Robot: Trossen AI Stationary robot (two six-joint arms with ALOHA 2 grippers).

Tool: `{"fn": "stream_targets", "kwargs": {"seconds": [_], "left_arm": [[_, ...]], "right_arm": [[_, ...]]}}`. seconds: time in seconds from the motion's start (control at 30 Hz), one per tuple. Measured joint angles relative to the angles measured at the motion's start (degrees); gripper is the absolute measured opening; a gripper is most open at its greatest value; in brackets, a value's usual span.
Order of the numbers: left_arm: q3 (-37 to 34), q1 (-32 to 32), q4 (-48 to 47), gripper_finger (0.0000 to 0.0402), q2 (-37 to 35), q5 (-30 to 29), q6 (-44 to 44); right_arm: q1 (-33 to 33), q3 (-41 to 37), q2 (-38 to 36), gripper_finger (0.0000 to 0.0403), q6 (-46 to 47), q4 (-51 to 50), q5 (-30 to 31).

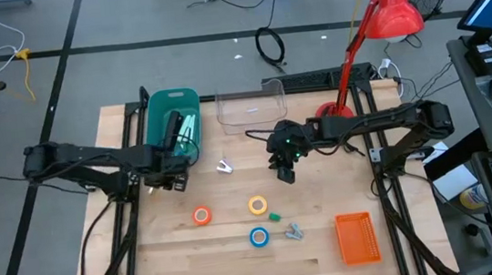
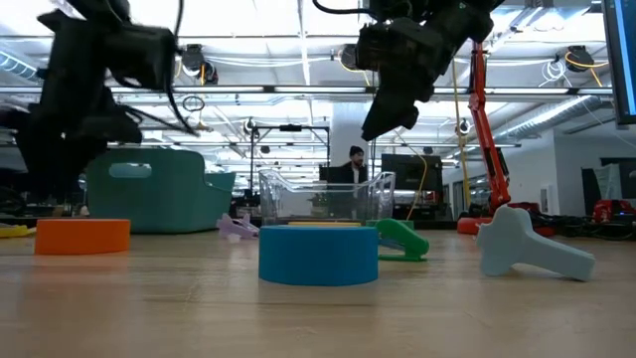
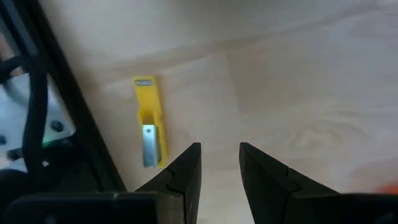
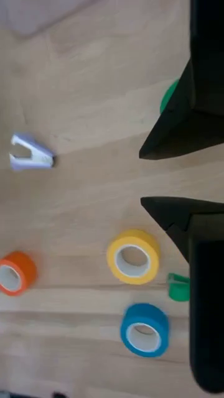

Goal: Pick and place Stapler, Stapler remover, tape
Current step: Put the small yellow stapler into the green bin

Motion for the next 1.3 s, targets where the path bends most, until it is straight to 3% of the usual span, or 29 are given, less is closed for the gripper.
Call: {"fn": "stream_targets", "kwargs": {"seconds": [0.37,0.57,0.7,0.83,1.0,1.3], "left_arm": [[0.17,5.17,-0.33,0.0113,11.88,0.19,-0.96],[1.28,5.43,-1.43,0.0113,10.56,2.84,-3.32],[4.40,2.71,-11.88,0.0113,10.03,5.07,-5.00],[9.23,-0.74,-23.71,0.0113,9.16,1.58,-7.69],[10.32,-1.89,-19.05,0.0113,5.34,-2.34,-11.84],[9.18,-8.13,-23.21,0.0113,5.36,8.13,-12.96]], "right_arm": [[0.02,0.00,0.00,0.0106,-4.95,-1.68,-0.19],[0.02,0.00,0.00,0.0109,-5.77,-2.65,-0.21],[0.02,0.00,0.00,0.0108,-7.33,-2.53,-0.21],[0.02,0.00,0.00,0.0107,-8.18,-2.37,-0.20],[0.00,0.00,0.00,0.0109,-8.30,-1.97,-0.15],[0.02,0.00,0.00,0.0109,-8.03,-1.68,-0.17]]}}
